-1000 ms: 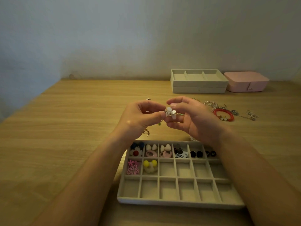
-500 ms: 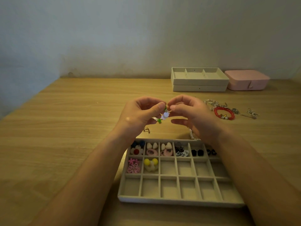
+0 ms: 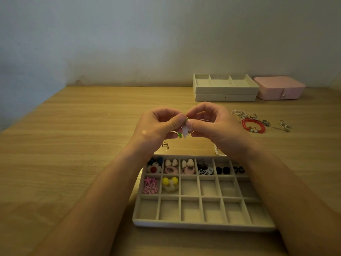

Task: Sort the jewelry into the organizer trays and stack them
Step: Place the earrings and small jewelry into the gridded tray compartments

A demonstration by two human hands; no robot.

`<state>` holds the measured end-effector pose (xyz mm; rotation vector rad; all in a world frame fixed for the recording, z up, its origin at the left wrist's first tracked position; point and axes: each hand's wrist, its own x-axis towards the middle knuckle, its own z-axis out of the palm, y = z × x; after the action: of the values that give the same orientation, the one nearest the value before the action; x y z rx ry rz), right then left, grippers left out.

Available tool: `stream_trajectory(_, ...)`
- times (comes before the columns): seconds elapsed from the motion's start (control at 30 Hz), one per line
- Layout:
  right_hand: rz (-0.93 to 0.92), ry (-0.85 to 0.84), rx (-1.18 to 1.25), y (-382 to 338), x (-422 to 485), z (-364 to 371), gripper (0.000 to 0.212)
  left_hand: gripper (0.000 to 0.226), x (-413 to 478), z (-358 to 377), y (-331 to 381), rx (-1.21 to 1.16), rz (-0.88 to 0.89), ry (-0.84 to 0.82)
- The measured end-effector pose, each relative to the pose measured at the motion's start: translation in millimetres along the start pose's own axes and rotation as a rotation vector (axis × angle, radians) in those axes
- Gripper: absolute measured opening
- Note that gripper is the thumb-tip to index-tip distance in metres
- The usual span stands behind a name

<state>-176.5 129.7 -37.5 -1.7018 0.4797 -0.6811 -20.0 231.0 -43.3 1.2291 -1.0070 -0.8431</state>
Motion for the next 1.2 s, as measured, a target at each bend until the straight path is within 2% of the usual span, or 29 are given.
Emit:
stream_trajectory(0.1,0.007,0.069,0.006,2,2,0,0.012,0.015,1,0,0,-0.012,-0.027,-0.007)
stream_trajectory(0.27,0.006,0.102,0.061,2,3,-2,0.015,0.018,2,3,-2,-0.022,-0.097,0.014)
stream_trajectory(0.43,-0.04,0.088,-0.037,1,1,-3,0.016,0.03,1,4,4,-0.301,-0.241,-0.11)
stream_trajectory(0.57,-0.076,0.092,-0.055,0,0,-3,0.019,0.029,1,2,4,-0.393,-0.269,-0.147)
stream_trajectory(0.83,-0.081,0.08,-0.079,2,0,-4,0.019,0.029,3,-1,-2,-0.332,-0.292,-0.141)
stream_trajectory(1.1,0.02,0.052,-0.188,-11,3,-5,0.013,0.014,2,4,6,-0.234,-0.327,-0.114)
stream_trajectory(1.2,0.055,0.056,-0.233,-25,1,-6,0.011,0.016,-3,8,19,-0.23,-0.325,-0.123)
